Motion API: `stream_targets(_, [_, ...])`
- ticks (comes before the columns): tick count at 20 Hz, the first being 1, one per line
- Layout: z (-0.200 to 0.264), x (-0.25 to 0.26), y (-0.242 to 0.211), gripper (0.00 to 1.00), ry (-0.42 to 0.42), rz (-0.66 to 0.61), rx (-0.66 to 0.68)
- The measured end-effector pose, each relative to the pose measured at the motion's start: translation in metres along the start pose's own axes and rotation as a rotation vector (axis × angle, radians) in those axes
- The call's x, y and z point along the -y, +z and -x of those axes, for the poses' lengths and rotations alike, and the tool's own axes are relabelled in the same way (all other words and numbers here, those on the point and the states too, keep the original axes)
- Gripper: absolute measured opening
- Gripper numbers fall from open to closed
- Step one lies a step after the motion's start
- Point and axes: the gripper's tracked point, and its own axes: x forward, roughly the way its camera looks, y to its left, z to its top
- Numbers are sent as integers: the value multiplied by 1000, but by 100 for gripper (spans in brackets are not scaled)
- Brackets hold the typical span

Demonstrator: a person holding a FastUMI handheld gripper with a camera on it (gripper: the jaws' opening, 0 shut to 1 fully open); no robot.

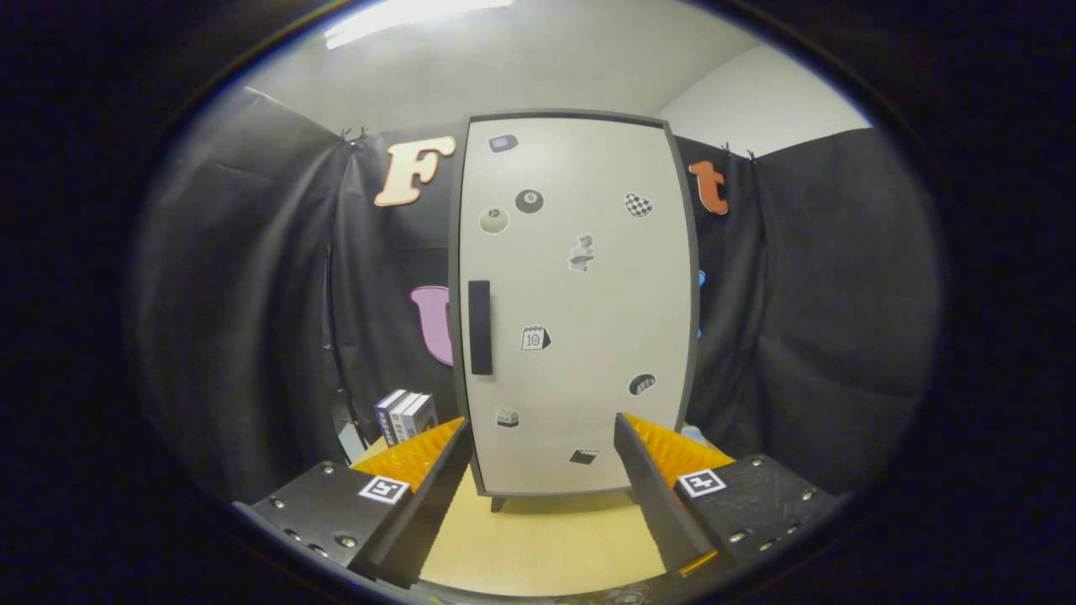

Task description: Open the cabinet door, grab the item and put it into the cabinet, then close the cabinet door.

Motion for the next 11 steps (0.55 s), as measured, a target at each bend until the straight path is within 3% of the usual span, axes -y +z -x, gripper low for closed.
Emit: stream_targets(11, [65,13,1,100,-46,-18,16])
